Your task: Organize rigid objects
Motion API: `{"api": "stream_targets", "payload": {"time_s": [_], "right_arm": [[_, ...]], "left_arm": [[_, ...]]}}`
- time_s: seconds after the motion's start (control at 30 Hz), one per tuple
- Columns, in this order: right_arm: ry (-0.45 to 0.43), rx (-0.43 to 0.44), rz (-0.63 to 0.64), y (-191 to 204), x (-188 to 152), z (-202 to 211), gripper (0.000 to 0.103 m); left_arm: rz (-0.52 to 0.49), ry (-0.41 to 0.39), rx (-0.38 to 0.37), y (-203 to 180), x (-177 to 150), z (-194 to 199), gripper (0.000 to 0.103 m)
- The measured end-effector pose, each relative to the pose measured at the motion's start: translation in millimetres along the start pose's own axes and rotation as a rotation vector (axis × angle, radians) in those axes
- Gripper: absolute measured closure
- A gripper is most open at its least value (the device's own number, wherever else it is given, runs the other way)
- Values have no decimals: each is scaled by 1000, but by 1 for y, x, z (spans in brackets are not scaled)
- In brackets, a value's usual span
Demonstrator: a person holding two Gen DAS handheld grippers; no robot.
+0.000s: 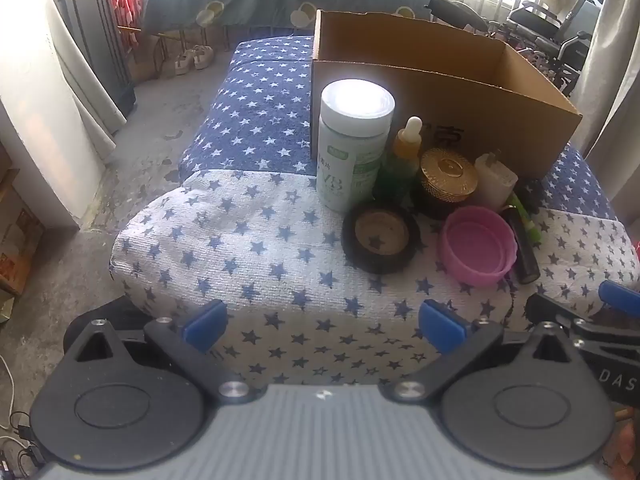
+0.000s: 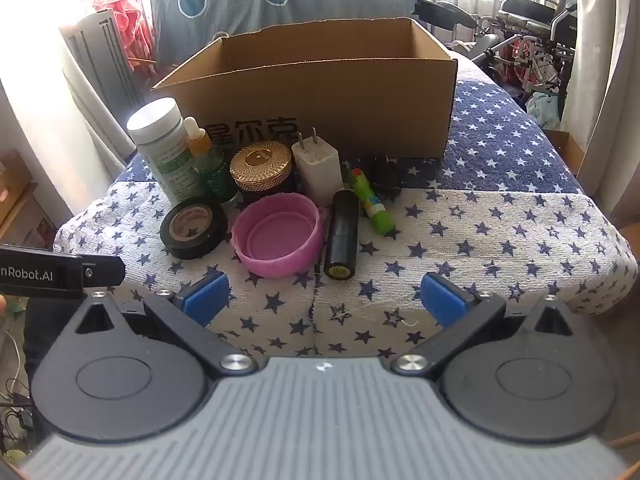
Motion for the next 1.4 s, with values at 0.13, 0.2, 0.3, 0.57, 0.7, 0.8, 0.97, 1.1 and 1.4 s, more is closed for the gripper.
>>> {"api": "stream_targets", "payload": {"time_s": [0.13,0.2,0.3,0.57,0.7,0.8,0.97,1.1,1.4], "right_arm": [[-16,4,0,1,0,0,1],[-13,4,5,4,9,1,1],[-21,5,12,6,8,3,1],[-16,2,17,5,14,6,1],[-22,-4,23,7,10,0,1],[-23,-3,30,8,10,0,1],[-20,1,24,8,9,0,1],[-22,0,21,7,9,0,1],[-26,-2,23,7,8,3,1]], "left_arm": [[-6,-18,-8,2,-1,3,1],[-10,-19,-7,3,-5,2,1],[-19,-9,8,7,-7,0,1],[-28,19,36,2,-3,-3,1],[-27,20,39,3,-2,-4,1],[-25,21,41,3,-2,-4,1],[-20,22,44,4,-2,-3,1],[-20,21,45,4,-2,-3,1],[-25,18,52,3,-3,-1,1]]}}
Point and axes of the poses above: each gripper's, at about its wrist camera, not at the fingertips, and z roughly against the way its jaws point, y to its left, x to its top, the point moved 2 cm from there along -z, roughly the way its jaws point, and after that the axes turned 14 degrees about -y, right-handed, at the moved point
